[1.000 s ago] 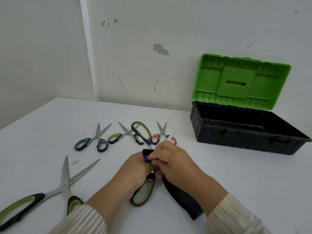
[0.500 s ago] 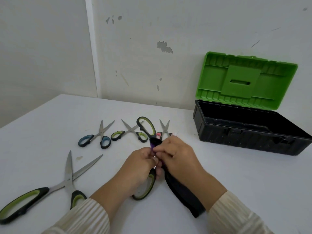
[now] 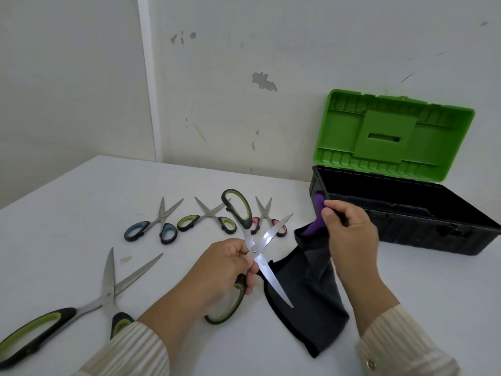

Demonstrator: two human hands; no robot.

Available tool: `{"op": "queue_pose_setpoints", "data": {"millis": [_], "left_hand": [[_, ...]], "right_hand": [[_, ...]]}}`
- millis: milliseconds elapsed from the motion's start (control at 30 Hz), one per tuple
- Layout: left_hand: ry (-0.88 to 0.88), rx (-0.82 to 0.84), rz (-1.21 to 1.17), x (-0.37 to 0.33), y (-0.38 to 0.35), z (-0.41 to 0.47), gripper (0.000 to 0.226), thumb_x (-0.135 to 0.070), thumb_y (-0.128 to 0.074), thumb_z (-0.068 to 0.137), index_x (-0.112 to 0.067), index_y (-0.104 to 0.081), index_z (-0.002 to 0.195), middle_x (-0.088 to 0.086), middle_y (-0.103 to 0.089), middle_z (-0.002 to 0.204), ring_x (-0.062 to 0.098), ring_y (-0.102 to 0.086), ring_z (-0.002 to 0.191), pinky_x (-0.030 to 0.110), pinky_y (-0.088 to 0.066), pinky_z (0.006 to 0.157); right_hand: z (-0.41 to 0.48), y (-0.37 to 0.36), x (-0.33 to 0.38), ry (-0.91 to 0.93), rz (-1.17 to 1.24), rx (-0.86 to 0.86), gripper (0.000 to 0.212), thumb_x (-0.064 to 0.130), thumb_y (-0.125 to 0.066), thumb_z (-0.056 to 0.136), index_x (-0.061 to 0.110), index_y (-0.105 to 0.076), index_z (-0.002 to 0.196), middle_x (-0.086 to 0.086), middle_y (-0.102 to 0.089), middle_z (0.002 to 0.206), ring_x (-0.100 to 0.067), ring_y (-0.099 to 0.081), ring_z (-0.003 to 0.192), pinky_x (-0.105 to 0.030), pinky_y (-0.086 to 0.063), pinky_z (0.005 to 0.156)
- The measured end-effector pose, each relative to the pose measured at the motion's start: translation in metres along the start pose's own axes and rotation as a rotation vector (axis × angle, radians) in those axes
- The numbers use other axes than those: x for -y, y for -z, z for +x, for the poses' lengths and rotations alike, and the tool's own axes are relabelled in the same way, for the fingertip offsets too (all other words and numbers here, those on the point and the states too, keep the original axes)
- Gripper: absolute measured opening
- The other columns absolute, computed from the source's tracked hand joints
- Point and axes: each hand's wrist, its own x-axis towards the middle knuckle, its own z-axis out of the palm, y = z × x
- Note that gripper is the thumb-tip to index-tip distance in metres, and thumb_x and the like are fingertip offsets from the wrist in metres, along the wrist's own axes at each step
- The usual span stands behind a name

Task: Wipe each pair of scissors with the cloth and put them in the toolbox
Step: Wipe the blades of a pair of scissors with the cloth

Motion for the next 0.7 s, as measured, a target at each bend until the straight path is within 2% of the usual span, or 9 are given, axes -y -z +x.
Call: {"op": "queue_pose_setpoints", "data": {"millis": [67, 133, 233, 300, 367, 467, 533, 600, 700], "left_hand": [[0.007, -0.012, 0.005, 0.001, 0.001, 0.001, 0.022, 0.006, -0.044, 0.089, -0.002, -0.057, 0.072, 0.017, -0.061, 0.063, 0.027, -0.055, 0.053, 0.034, -0.048, 0.063], [-0.005, -0.015, -0.029, 0.001, -0.001, 0.000, 0.019, 0.008, -0.044, 0.088, 0.001, -0.057, 0.075, 0.017, -0.061, 0.066, 0.027, -0.054, 0.052, 0.034, -0.047, 0.060], [-0.029, -0.025, -0.025, 0.000, -0.005, -0.002, 0.021, 0.010, -0.045, 0.088, 0.001, -0.061, 0.078, 0.009, -0.061, 0.061, 0.018, -0.054, 0.048, 0.028, -0.048, 0.052], [-0.036, -0.042, -0.018, 0.000, -0.005, -0.002, 0.025, 0.009, -0.045, 0.088, -0.005, -0.059, 0.073, 0.006, -0.061, 0.058, 0.017, -0.054, 0.048, 0.024, -0.048, 0.051], [-0.039, -0.043, -0.014, -0.001, -0.004, -0.001, 0.025, 0.008, -0.045, 0.088, -0.005, -0.057, 0.071, 0.005, -0.061, 0.054, 0.015, -0.054, 0.046, 0.020, -0.047, 0.049], [-0.021, -0.045, -0.021, -0.001, -0.005, -0.001, 0.019, 0.009, -0.046, 0.087, -0.001, -0.057, 0.075, 0.005, -0.059, 0.051, 0.013, -0.054, 0.043, 0.019, -0.046, 0.048], [-0.026, -0.048, -0.016, 0.000, -0.006, -0.001, 0.015, 0.006, -0.047, 0.089, 0.002, -0.057, 0.079, 0.011, -0.061, 0.057, 0.018, -0.054, 0.047, 0.026, -0.048, 0.055], [-0.025, -0.052, -0.019, 0.002, -0.006, -0.001, 0.015, 0.006, -0.047, 0.089, 0.002, -0.057, 0.079, 0.014, -0.062, 0.061, 0.019, -0.054, 0.047, 0.029, -0.048, 0.055], [-0.032, -0.042, -0.033, 0.001, -0.005, -0.001, 0.017, 0.008, -0.047, 0.088, 0.000, -0.057, 0.077, 0.011, -0.060, 0.059, 0.017, -0.054, 0.046, 0.025, -0.048, 0.052]], "right_hand": [[-0.009, 0.002, 0.013, 0.058, 0.106, 0.063, 0.027, 0.010, -0.063, 0.082, 0.035, -0.062, 0.091, 0.004, -0.065, 0.097, -0.009, -0.060, 0.096, -0.023, -0.045, 0.091], [-0.029, -0.011, 0.024, 0.198, 0.029, 0.312, 0.027, 0.008, -0.065, 0.080, 0.030, -0.065, 0.094, 0.008, -0.064, 0.094, 0.004, -0.057, 0.092, -0.007, -0.038, 0.086], [-0.048, -0.035, 0.026, 0.376, -0.201, 0.652, 0.024, 0.018, -0.059, 0.083, 0.018, -0.067, 0.106, 0.003, -0.054, 0.096, 0.000, -0.049, 0.081, -0.001, -0.035, 0.075], [-0.043, -0.039, 0.027, 0.350, -0.235, 0.599, 0.021, 0.015, -0.056, 0.087, 0.014, -0.066, 0.107, 0.005, -0.045, 0.098, -0.002, -0.044, 0.079, 0.001, -0.033, 0.073], [-0.043, -0.039, 0.031, 0.380, -0.258, 0.525, 0.018, 0.013, -0.054, 0.088, 0.011, -0.065, 0.102, 0.002, -0.047, 0.099, -0.007, -0.046, 0.083, -0.005, -0.035, 0.075], [-0.049, -0.038, 0.036, 0.411, -0.287, 0.737, 0.017, 0.008, -0.051, 0.088, 0.004, -0.066, 0.095, -0.003, -0.055, 0.086, -0.011, -0.048, 0.075, -0.024, -0.044, 0.076], [-0.041, -0.038, 0.029, 0.408, -0.277, 0.645, 0.014, 0.005, -0.055, 0.085, 0.006, -0.068, 0.089, 0.001, -0.050, 0.079, -0.005, -0.043, 0.070, -0.015, -0.043, 0.073], [-0.038, -0.037, 0.025, 0.378, -0.261, 0.504, 0.013, 0.008, -0.057, 0.085, 0.011, -0.068, 0.090, 0.001, -0.053, 0.088, -0.003, -0.046, 0.077, -0.006, -0.037, 0.070], [-0.051, -0.040, 0.025, 0.469, -0.296, 0.600, 0.014, 0.007, -0.057, 0.083, 0.012, -0.069, 0.088, -0.004, -0.060, 0.088, -0.014, -0.055, 0.080, -0.010, -0.037, 0.069]]}}
